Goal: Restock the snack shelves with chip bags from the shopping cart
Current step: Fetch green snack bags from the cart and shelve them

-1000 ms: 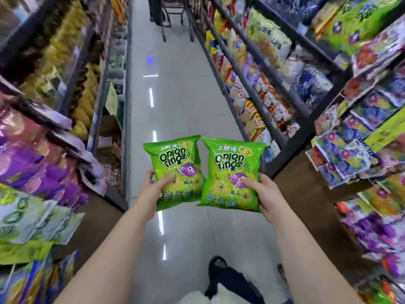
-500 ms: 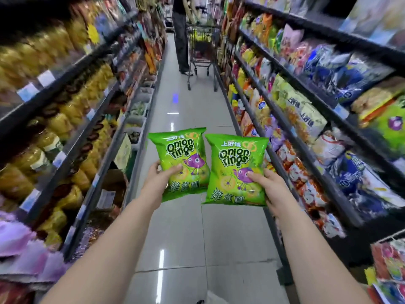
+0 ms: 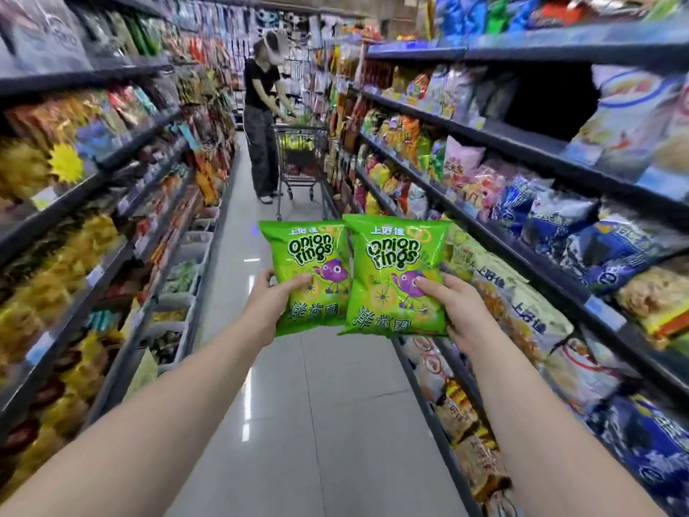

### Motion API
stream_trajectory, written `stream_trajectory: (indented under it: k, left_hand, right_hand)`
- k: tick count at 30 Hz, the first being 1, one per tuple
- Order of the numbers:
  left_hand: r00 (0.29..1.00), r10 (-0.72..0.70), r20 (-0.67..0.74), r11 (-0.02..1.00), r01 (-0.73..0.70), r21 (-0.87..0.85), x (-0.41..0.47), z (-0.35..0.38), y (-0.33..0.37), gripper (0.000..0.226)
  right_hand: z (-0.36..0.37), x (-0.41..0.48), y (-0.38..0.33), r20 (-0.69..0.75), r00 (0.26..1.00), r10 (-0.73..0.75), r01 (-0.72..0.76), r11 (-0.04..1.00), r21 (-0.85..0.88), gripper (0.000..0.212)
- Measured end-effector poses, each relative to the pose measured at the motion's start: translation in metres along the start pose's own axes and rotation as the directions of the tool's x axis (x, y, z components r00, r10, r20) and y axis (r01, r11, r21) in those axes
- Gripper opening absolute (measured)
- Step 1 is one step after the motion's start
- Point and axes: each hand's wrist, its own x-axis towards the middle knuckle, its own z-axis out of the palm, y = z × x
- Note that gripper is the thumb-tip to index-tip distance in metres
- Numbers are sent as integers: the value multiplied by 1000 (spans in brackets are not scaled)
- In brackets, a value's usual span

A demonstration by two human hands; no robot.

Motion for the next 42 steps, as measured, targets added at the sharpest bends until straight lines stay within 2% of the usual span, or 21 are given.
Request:
stream_trajectory:
  k: [3, 6, 11, 13, 16, 19, 21, 22, 24, 25, 28, 30, 32, 33, 35, 36, 39, 42]
  left_hand:
    - [995, 25, 92, 1000, -26, 8, 77, 33, 52, 70]
    - [978, 73, 196, 996, -83, 42, 147, 72, 98, 60]
    - [942, 119, 315, 990, -136, 33, 241, 148, 142, 50]
    - [925, 121, 361, 992, -129, -2, 272, 183, 152, 57]
    - [886, 149, 440, 989, -144, -43, 308, 243, 160, 91]
    - [843, 180, 506, 983, -168, -69, 325, 307, 178, 83]
    - [816, 224, 533, 974, -213, -84, 335, 347, 200, 65]
    - [795, 255, 550, 965, -242, -98, 347, 368, 210, 70]
    - [773, 282, 568, 955, -286, -84, 364, 410, 235, 106]
    - [767, 288, 573, 953, -291, -89, 374, 427, 246, 110]
    - [697, 304, 649, 947, -294, -128, 384, 485, 281, 80]
    - [671, 300, 678, 949, -281, -142, 392, 524, 304, 76]
    - [614, 335, 715, 940, -274, -205, 398, 558, 324, 65]
    - [582, 336, 740, 939, -271, -213, 401, 575, 332, 75]
    - [514, 358, 779, 929, -280, -242, 413, 612, 343, 122]
    - [476, 375, 796, 921, -286, -263, 418, 628, 347, 130]
    - [413, 377, 829, 923, -241, -300, 425, 662, 353, 116]
    - [409, 384, 828, 923, -183, -338, 439, 691, 356, 110]
  right_hand:
    - [11, 62, -43, -79, 993, -92, 91, 996, -15, 37]
    - [13, 117, -82, -170, 968, -185, 177, 982, -59, 20]
    - [-2, 182, -143, -263, 932, -251, 223, 966, -131, 31]
    - [-11, 203, -166, -300, 910, -286, 252, 957, -147, 36]
    - [-30, 233, -194, -350, 870, -348, 310, 937, -162, 40]
    - [-57, 260, -226, -403, 816, -413, 372, 911, -181, 27]
    - [-76, 277, -255, -430, 770, -472, 419, 882, -218, 23]
    - [-85, 284, -270, -444, 743, -501, 441, 865, -238, 25]
    - [-101, 297, -302, -457, 696, -553, 477, 833, -281, 35]
    - [-107, 301, -316, -469, 668, -578, 488, 816, -309, 37]
    - [-131, 319, -363, -493, 567, -659, 523, 751, -402, 30]
    - [-143, 326, -393, -505, 532, -680, 518, 733, -441, 38]
    - [-156, 329, -423, -520, 481, -706, 506, 708, -493, 36]
    - [-162, 330, -437, -523, 461, -717, 504, 697, -510, 39]
    - [-172, 331, -460, -536, 417, -734, 498, 678, -542, 53]
    - [-176, 330, -470, -534, 381, -755, 492, 655, -574, 51]
    - [-195, 329, -492, -552, 245, -797, 432, 600, -674, 40]
    - [-215, 335, -504, -572, 144, -807, 332, 584, -741, 37]
